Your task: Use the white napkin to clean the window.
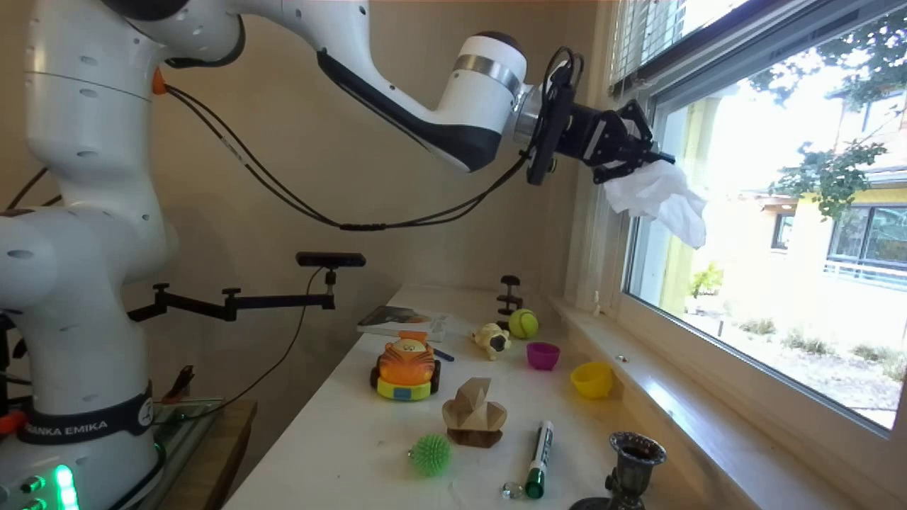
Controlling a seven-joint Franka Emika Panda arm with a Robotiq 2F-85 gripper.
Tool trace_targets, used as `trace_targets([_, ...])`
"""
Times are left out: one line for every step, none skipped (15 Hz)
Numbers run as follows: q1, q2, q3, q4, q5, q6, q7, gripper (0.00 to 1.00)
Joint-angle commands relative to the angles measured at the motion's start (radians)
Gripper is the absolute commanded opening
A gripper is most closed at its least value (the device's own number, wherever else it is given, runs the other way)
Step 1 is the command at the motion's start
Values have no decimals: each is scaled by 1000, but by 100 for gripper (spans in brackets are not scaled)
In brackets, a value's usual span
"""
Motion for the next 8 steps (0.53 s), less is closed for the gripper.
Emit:
trace_targets([16,-62,15,-85,251,-148,-122,0])
trace_targets([23,-68,20,-88,303,-182,-138,0])
trace_targets([27,-72,26,-88,348,-208,-144,0])
trace_targets([29,-77,33,-87,395,-219,-150,0])
trace_targets([52,-83,17,-86,451,-221,-158,0])
trace_targets([59,-88,19,-85,503,-220,-164,0])
trace_targets([66,-96,20,-89,555,-218,-180,0])
trace_targets([74,-98,22,-87,589,-231,-186,0])
